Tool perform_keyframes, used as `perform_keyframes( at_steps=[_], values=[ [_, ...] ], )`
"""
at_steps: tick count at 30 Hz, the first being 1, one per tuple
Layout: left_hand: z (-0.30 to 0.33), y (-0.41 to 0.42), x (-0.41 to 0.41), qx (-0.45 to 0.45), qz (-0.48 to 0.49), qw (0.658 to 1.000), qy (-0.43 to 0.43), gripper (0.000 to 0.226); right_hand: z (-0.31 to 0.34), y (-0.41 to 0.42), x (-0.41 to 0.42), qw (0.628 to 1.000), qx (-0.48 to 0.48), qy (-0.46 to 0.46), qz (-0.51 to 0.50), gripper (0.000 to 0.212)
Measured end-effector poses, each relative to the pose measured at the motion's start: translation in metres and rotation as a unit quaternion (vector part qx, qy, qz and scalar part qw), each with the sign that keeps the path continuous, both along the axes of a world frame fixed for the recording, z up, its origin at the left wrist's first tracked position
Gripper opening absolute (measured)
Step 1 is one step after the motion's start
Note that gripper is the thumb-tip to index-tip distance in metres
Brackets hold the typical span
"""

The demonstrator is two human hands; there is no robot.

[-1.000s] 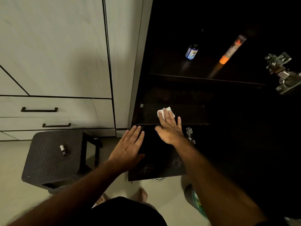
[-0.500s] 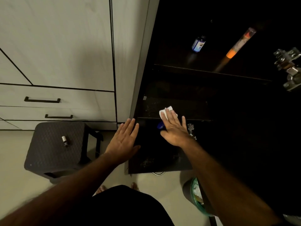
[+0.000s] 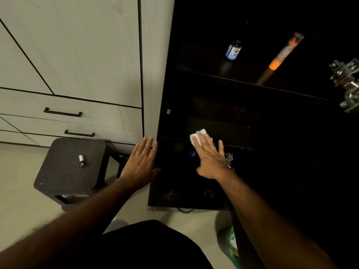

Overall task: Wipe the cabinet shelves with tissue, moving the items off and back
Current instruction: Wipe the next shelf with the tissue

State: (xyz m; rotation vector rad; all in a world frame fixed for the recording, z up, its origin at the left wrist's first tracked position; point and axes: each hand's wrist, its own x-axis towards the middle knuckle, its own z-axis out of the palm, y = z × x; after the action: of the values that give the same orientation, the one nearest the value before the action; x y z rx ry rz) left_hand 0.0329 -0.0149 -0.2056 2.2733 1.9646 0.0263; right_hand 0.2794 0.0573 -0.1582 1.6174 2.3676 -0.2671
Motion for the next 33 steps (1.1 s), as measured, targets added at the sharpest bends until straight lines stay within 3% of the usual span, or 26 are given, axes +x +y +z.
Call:
perform_keyframes(
  at_steps=[6, 11, 14, 18, 22, 26, 30, 33],
  values=[
    [0.005, 0.001, 0.001, 0.003, 0.012, 1.0, -0.004, 0.09, 0.015, 0.038, -0.006, 0.993, -0.064, -0.02, -0.097, 0.113],
    [0.011, 0.005, -0.003, -0.011, 0.005, 0.999, -0.033, 0.091, 0.008, 0.014, -0.065, 0.998, -0.04, 0.025, -0.038, 0.114],
    [0.015, 0.009, -0.012, -0.013, 0.001, 0.999, -0.04, 0.091, 0.004, -0.004, -0.055, 1.0, -0.017, 0.016, -0.003, 0.112],
    [0.022, 0.012, -0.025, -0.022, -0.008, 0.999, -0.031, 0.091, 0.014, 0.005, -0.028, 0.997, -0.042, -0.022, -0.059, 0.11],
    [0.027, 0.015, -0.033, -0.017, -0.03, 0.999, -0.024, 0.089, 0.019, 0.025, -0.069, 0.989, -0.069, -0.017, -0.129, 0.114],
    [0.033, 0.021, -0.038, -0.026, -0.053, 0.998, -0.024, 0.089, 0.013, 0.006, -0.114, 0.996, -0.038, 0.016, -0.079, 0.116],
    [0.038, 0.029, -0.045, -0.021, -0.07, 0.997, -0.026, 0.088, 0.011, -0.014, -0.085, 0.999, -0.005, -0.007, -0.031, 0.112],
    [0.039, 0.032, -0.052, -0.012, -0.081, 0.996, -0.032, 0.088, 0.018, 0.0, -0.054, 0.994, -0.021, -0.041, -0.095, 0.111]
  ],
)
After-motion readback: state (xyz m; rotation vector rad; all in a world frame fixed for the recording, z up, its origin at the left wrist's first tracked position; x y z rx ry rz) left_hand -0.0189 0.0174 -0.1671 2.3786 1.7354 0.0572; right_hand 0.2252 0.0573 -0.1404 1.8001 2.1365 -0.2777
